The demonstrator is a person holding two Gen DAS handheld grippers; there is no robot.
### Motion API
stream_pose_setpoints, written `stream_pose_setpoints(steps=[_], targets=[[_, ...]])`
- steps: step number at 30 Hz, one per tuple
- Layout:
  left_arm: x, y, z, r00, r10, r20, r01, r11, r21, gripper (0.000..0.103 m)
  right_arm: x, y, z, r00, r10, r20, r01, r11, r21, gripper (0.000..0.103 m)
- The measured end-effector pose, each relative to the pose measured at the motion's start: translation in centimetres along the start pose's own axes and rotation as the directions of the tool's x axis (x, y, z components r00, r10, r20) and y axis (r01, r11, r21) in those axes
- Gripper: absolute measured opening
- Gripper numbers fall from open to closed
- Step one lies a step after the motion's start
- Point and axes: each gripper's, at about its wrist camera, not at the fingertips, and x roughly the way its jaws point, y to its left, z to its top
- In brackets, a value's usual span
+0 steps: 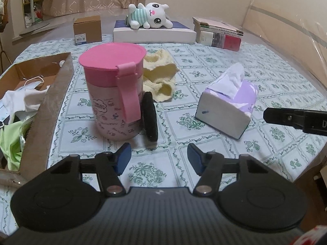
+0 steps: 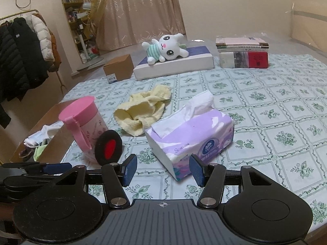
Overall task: Organize soft objects
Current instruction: 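Grasp the black round pad beside the pink flask with the left gripper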
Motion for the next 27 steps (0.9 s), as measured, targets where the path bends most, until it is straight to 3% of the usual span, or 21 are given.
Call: stream_pose_setpoints(steps=[14,27], targets=[[2.7,-0.4,0.3,1.000,0.026,-0.004,-0.026,1.000,0.011,0.041,0.6,-0.7,0.2,1.000,-0.006,-0.007,0.006,1.000,0.008,0.057],[5.2,-1.1,1.0,0.995,0.096,0.030,-0.096,0.995,0.022,0.027,2.0,-1.6,0.2,0.999,-0.014,-0.031,0.014,1.000,0.017,0.057]])
